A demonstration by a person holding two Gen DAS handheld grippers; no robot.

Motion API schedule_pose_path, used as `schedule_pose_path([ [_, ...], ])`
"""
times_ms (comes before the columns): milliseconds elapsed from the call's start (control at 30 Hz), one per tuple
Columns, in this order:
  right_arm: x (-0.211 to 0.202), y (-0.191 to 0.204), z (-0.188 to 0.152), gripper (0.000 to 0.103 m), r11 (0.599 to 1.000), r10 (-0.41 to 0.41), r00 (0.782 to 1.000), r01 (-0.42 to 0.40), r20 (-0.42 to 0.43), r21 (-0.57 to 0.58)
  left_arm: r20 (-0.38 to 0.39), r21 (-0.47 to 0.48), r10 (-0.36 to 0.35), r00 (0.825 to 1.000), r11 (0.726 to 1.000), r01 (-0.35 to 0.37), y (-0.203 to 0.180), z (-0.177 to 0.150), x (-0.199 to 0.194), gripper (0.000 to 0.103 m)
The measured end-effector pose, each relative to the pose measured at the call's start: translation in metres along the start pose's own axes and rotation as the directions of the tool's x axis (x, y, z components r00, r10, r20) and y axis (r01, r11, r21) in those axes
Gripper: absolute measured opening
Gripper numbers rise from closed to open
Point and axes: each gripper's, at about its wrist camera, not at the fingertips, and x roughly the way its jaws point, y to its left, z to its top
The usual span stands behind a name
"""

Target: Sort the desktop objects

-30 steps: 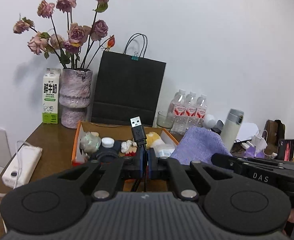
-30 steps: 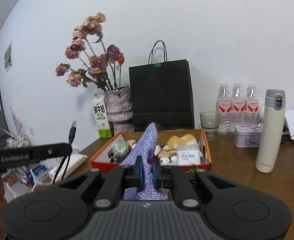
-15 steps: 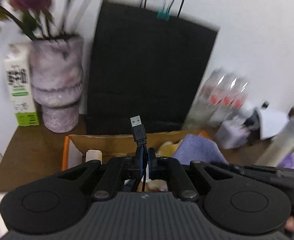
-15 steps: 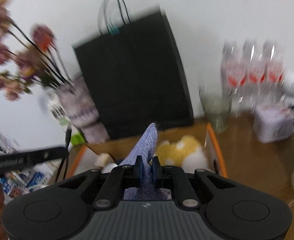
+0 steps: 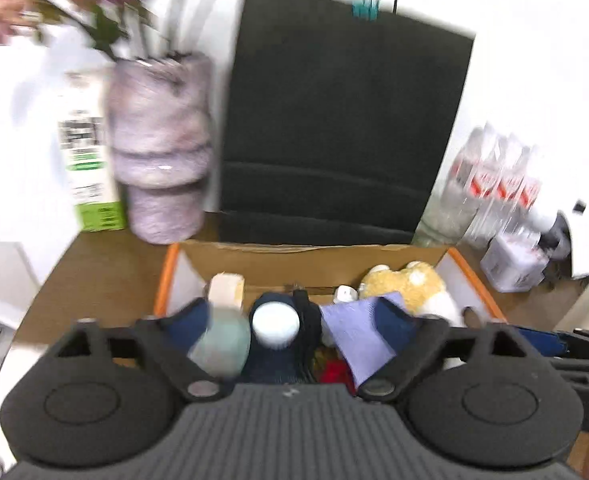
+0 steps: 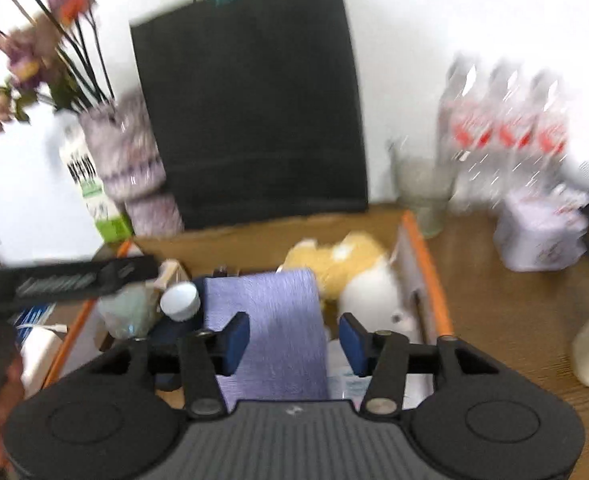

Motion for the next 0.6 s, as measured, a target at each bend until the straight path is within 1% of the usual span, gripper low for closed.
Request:
schedule_pose_path([
  [67,-0.023,0.004,-0.017,0.056,1.0,-0.001,0.999,0.001,0.032,-0.003,0.033,-0.028,0.003,0.999,1.0,-0.002,-0.004,-0.026,-0.036,0.103],
  [133,-0.041,0.004,-0.037,0.057,1.0,-0.002,0.999,0.002,0.045,-0.001,0.012,-0.034,-0.009,1.0,0.999,0.01,-0.01,-0.051,-0.059,0.103],
  [233,-0.072,0.007,-0.072,0.065,1.0,0.004,0.998,-0.004,0.069,-0.006,0.0,-0.056,0.013,1.0,0.998,-0.013,-0.007,-0.097,-0.086,0.103],
  [300,-0.088,0.013,-0.1,0.071,0.999,-0.003,0.997,0.006,0.076,-0.032,-0.018,-0.066,0.027,0.999,0.997,-0.028,-0.004,-0.126,-0.1,0.103],
  [367,-0.102,0.016,-0.131,0.072,0.998,-0.007,0.997,0.012,0.071,-0.069,-0.03,-0.064,0.024,0.999,0.998,-0.025,-0.002,-0.154,-0.113,0.103],
  [433,-0.114,0.016,-0.157,0.073,0.998,-0.016,0.998,0.02,0.059,-0.061,-0.016,-0.031,0.01,1.0,0.999,-0.011,-0.001,-0.176,-0.126,0.103],
  [500,-0.125,0.014,-0.183,0.073,0.999,0.008,0.999,-0.007,0.034,-0.031,0.007,0.015,0.027,1.0,1.0,-0.027,-0.002,-0.198,-0.141,0.103],
  [567,-0.138,0.015,-0.208,0.073,0.998,0.035,0.999,-0.035,0.009,-0.049,0.032,0.047,0.024,0.999,0.999,-0.025,-0.003,-0.216,-0.152,0.103],
  [600,-0.143,0.015,-0.217,0.074,0.998,0.027,1.0,-0.027,0.002,-0.055,0.031,0.065,0.023,0.999,0.998,-0.025,-0.004,-0.224,-0.156,0.103],
])
